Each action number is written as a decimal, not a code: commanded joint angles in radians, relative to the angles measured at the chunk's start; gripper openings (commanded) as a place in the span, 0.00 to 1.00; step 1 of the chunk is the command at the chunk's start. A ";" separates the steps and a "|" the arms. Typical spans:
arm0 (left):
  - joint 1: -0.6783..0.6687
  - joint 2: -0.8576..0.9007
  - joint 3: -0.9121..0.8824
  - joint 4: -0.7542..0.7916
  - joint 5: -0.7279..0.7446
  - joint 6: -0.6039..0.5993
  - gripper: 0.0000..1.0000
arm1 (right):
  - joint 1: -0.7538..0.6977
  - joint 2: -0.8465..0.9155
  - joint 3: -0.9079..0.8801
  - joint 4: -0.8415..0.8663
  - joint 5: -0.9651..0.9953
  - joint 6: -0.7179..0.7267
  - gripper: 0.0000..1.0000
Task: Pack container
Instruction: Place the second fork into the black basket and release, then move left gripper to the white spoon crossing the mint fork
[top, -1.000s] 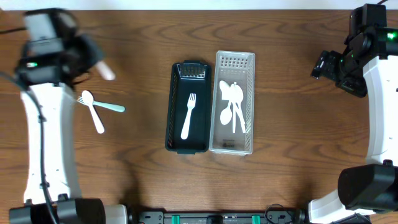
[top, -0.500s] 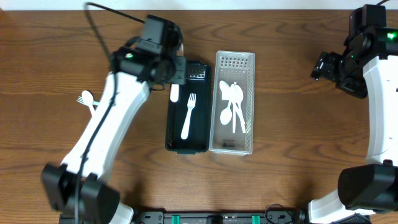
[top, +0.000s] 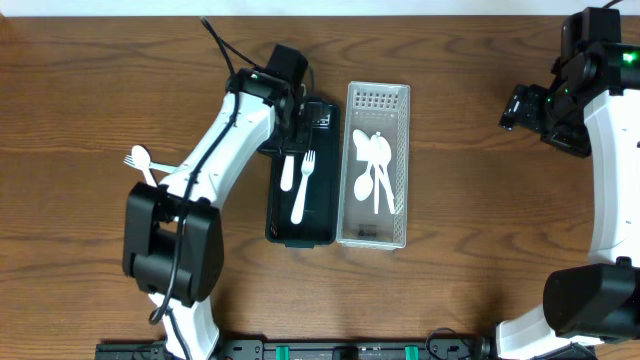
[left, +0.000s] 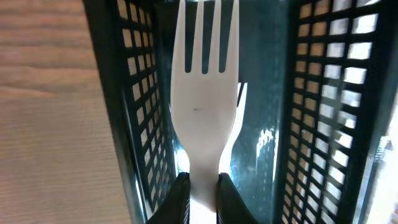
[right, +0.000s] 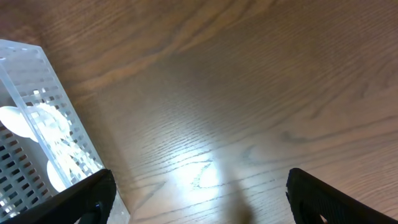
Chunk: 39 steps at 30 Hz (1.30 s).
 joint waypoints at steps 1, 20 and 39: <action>-0.003 0.018 -0.003 -0.013 -0.006 -0.014 0.06 | -0.005 0.006 -0.002 -0.002 0.008 -0.034 0.91; -0.003 -0.058 0.000 -0.022 -0.175 0.038 0.55 | -0.005 0.006 -0.002 0.020 0.053 -0.056 0.91; 0.299 -0.258 -0.001 0.001 -0.348 0.042 0.73 | -0.005 0.006 -0.002 0.045 0.086 -0.010 0.91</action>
